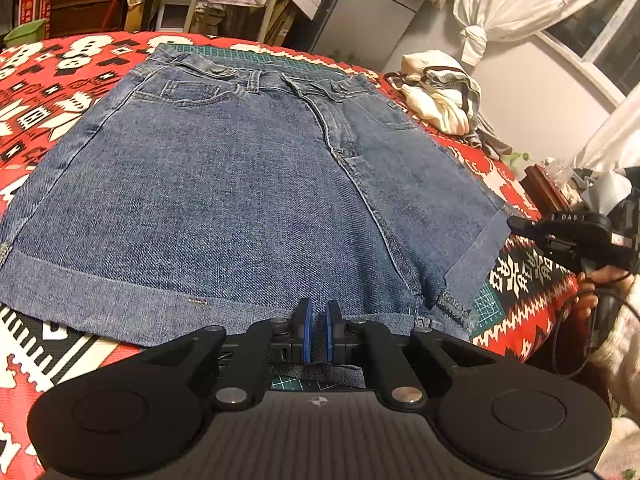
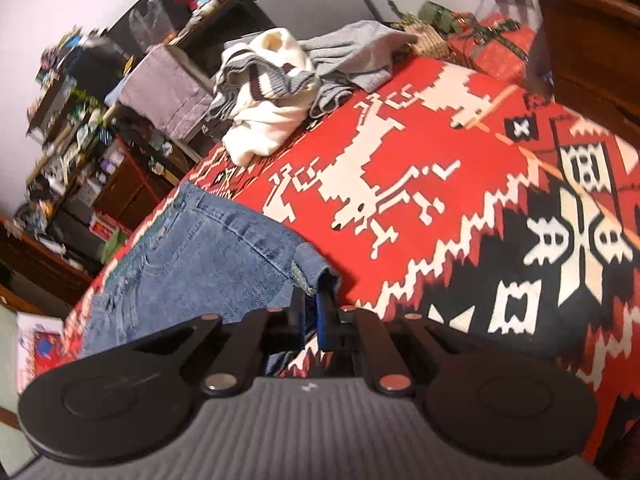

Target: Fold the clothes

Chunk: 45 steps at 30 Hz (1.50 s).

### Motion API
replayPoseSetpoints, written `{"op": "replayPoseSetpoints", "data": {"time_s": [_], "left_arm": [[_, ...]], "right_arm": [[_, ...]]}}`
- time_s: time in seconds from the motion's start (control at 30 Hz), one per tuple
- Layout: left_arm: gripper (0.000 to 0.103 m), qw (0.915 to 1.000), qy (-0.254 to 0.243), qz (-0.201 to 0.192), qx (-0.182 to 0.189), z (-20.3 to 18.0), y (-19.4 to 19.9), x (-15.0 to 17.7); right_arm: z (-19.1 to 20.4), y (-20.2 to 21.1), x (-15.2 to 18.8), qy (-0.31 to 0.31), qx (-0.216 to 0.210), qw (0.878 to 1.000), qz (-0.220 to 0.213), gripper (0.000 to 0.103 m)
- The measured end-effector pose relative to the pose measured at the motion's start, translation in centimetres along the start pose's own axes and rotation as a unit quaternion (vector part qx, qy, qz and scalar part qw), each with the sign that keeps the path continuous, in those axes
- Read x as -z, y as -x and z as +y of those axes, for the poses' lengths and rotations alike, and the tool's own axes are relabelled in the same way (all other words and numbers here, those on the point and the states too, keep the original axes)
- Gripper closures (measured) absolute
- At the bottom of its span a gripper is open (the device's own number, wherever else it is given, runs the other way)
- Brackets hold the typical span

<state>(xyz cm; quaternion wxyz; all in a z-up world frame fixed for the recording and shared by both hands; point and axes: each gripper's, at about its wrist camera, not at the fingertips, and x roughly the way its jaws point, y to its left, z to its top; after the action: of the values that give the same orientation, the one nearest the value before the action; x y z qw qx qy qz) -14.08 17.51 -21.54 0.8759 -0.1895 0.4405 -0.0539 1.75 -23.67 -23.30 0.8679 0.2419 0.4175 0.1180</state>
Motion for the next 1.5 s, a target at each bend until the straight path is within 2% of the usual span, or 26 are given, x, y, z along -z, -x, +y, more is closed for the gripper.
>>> {"op": "replayPoseSetpoints", "data": {"time_s": [0.2, 0.33, 0.47, 0.7, 0.83, 0.9, 1.07, 1.23, 1.43, 1.5], "left_arm": [[0.095, 1.0000, -0.003, -0.001, -0.006, -0.5, 0.5, -0.5], [0.093, 0.9998, -0.002, -0.018, -0.008, -0.8, 1.4, -1.1], [0.089, 0.9983, -0.027, -0.042, -0.030, -1.3, 1.7, -2.2], [0.089, 0.9933, -0.060, -0.051, -0.086, -0.7, -0.9, -3.4], [0.089, 0.9937, -0.051, -0.043, -0.090, -0.3, -1.5, -2.7], [0.089, 0.9935, -0.054, -0.042, -0.091, -0.3, -1.4, -2.1], [0.089, 0.9939, -0.048, -0.042, -0.090, -0.3, -0.9, -1.4], [0.089, 0.9920, -0.057, -0.060, -0.095, -1.0, -0.8, -2.6], [0.089, 0.9907, -0.070, -0.076, -0.089, -1.9, -2.9, -5.1], [0.089, 0.9911, -0.071, -0.076, -0.084, -2.1, -3.8, -5.4]], "right_arm": [[0.8, 1.5, -0.1, 0.038, 0.018, 0.999, 0.004, 0.092], [2.6, 2.8, 0.3, 0.106, 0.031, 0.994, -0.002, 0.091], [6.6, 2.6, 1.5, 0.216, 0.018, 0.976, -0.002, 0.090], [12.6, -1.0, 5.0, 0.327, -0.013, 0.945, 0.020, 0.089], [12.9, -2.0, 6.6, 0.347, -0.002, 0.937, 0.036, 0.084], [12.1, -1.5, 7.2, 0.352, -0.006, 0.936, 0.027, 0.084], [11.4, -0.6, 7.0, 0.353, -0.001, 0.935, 0.036, 0.084], [14.0, -0.7, 6.4, 0.370, -0.024, 0.928, 0.022, 0.082], [19.1, -3.9, 7.4, 0.410, -0.056, 0.910, 0.027, 0.081], [19.7, -5.0, 8.0, 0.413, -0.054, 0.908, 0.037, 0.081]]}}
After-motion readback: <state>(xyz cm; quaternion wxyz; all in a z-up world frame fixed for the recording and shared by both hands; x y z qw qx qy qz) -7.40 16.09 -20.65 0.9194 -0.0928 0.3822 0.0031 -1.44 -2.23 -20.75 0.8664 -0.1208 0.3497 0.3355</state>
